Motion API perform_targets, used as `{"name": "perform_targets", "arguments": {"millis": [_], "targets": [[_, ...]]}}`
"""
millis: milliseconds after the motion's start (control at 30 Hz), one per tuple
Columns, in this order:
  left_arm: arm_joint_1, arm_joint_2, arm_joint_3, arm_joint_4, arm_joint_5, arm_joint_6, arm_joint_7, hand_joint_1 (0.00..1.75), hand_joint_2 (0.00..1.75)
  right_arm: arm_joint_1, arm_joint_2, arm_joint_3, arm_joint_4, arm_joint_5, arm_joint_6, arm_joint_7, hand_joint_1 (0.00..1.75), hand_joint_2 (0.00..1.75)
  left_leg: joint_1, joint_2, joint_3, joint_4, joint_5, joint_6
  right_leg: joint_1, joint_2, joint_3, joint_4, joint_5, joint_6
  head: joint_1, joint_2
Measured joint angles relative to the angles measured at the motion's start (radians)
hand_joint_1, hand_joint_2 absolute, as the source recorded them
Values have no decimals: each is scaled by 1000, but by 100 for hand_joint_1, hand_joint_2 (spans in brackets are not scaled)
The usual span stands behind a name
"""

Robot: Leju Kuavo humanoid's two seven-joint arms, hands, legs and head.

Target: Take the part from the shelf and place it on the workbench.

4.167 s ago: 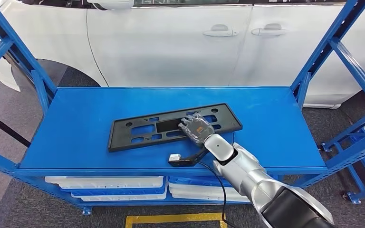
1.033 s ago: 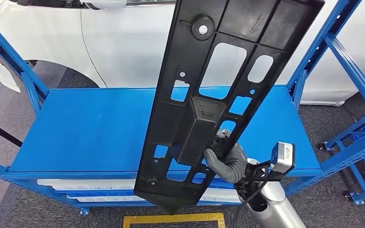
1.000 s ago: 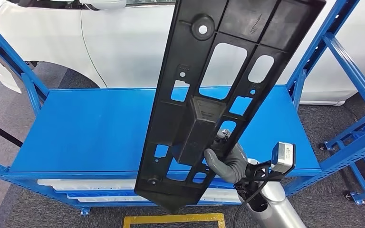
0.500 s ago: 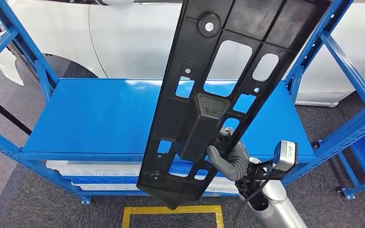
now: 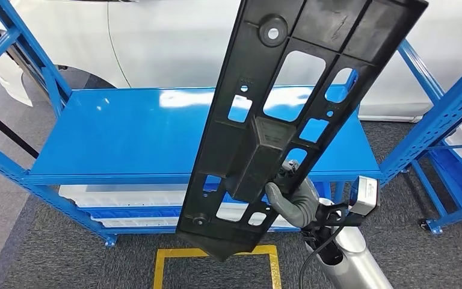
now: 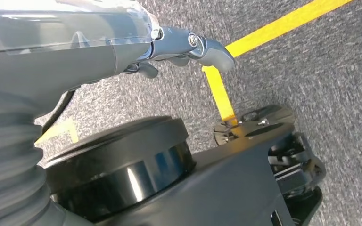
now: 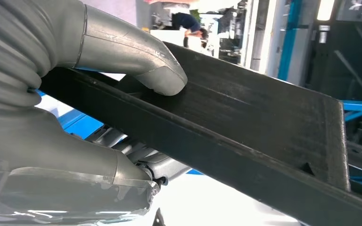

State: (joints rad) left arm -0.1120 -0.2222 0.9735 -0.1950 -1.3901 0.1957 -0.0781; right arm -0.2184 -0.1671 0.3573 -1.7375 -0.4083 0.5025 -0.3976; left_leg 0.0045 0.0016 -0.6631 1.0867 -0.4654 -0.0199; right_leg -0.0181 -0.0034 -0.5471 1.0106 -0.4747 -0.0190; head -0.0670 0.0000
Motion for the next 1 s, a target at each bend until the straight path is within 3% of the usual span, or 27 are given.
{"name": "perform_targets", "arguments": {"millis": [67,100,133,167,233,300,367,433,467,500,567,600,633,667,700,733,800,833,867,933,967,1000], "targets": [[-2,0,0,0,1,1,-1,0,175,-7,0,-1,2,-2,-1,3,175,175,1,0,-31,121,-97,-8,3,-2,-27,1,21,-7,0,0],[-3,0,1,0,1,1,-1,0,175,-11,0,-2,4,-3,-2,5,175,175,2,0,-37,177,-122,-10,4,-2,-43,2,33,-7,0,0],[-3,0,1,0,1,2,-1,0,175,-14,0,-3,6,-5,-3,8,175,175,2,0,-32,210,-123,-10,6,-3,-58,3,44,-7,0,0],[-2,0,1,0,2,2,0,0,175,-17,0,-4,9,-6,-4,11,175,175,1,0,-11,212,-104,-8,7,-3,-73,5,55,-6,0,0],[2,0,1,0,3,2,4,0,175,-22,0,-5,12,-13,-7,19,175,175,0,-1,78,114,-55,3,10,-2,-99,9,74,-2,0,0],[5,1,1,0,4,2,8,0,175,-26,1,-7,14,-21,-9,25,175,175,-6,-1,179,-32,-57,17,12,-2,-112,10,92,6,0,0],[7,1,2,0,4,2,8,0,175,-29,2,-9,15,-25,-10,28,175,175,-13,-2,214,-101,-71,28,10,-4,-115,5,111,18,0,0],[10,0,2,0,5,2,8,0,175,-32,3,-10,18,-25,-11,28,175,175,-11,0,201,-110,-50,40,9,-4,-119,0,119,30,0,0],[11,0,2,0,6,2,9,0,175,-33,3,-11,19,-26,-12,28,175,175,-8,2,191,-113,-37,47,8,-3,-127,11,99,35,0,0],[12,-1,2,0,8,2,9,0,175,-34,3,-12,20,-26,-13,28,175,175,-6,5,179,-116,-22,53,7,-1,-138,42,58,39,0,0],[13,-1,2,0,9,2,10,0,175,-35,3,-14,22,-26,-14,29,175,175,-6,7,149,-115,4,60,4,0,-169,156,-46,45,0,0],[13,-1,2,0,11,2,10,0,175,-35,3,-14,24,-26,-14,31,175,175,-6,7,133,-113,16,60,3,0,-181,221,-76,49,0,0],[13,-1,2,0,12,2,10,0,175,-36,3,-14,27,-27,-15,33,175,175,-6,8,115,-109,27,58,3,0,-183,268,-80,52,0,0],[12,-2,3,0,14,2,11,0,175,-38,3,-14,30,-27,-15,36,175,175,-6,8,95,-103,38,56,2,0,-169,284,-62,54,0,0],[11,-2,3,0,16,2,10,0,175,-41,3,-14,33,-28,-15,38,175,175,-5,8,76,-96,47,54,0,0,-138,266,-32,55,0,0],[10,-4,3,0,17,2,10,0,175,-45,3,-14,35,-28,-15,40,175,175,-5,7,60,-87,54,51,-2,0,-91,214,-10,55,0,0],[6,-6,3,0,17,2,9,0,175,-53,3,-13,36,-29,-15,42,175,175,-7,6,34,-71,65,42,0,1,7,81,-20,48,0,0],[6,-7,3,0,17,2,8,0,175,-55,3,-14,36,-30,-15,43,175,175,-9,6,29,-66,71,37,3,2,35,34,-36,42,0,0],[5,-9,3,0,17,2,8,0,175,-57,3,-14,36,-31,-15,44,175,175,-9,6,25,-64,78,31,6,4,45,12,-46,35,0,0],[6,-11,4,0,17,2,9,0,175,-57,4,-14,37,-32,-15,46,175,175,-8,5,19,-64,87,19,6,3,33,6,-32,17,0,0],[6,-11,4,0,17,2,9,0,175,-58,4,-14,37,-32,-15,47,175,175,-7,3,11,-54,73,13,4,1,24,6,-22,8,0,0],[6,-11,5,0,17,1,10,0,175,-59,4,-13,37,-32,-16,47,175,175,-6,2,0,-27,37,9,2,-1,11,4,-9,1,0,0]]}}
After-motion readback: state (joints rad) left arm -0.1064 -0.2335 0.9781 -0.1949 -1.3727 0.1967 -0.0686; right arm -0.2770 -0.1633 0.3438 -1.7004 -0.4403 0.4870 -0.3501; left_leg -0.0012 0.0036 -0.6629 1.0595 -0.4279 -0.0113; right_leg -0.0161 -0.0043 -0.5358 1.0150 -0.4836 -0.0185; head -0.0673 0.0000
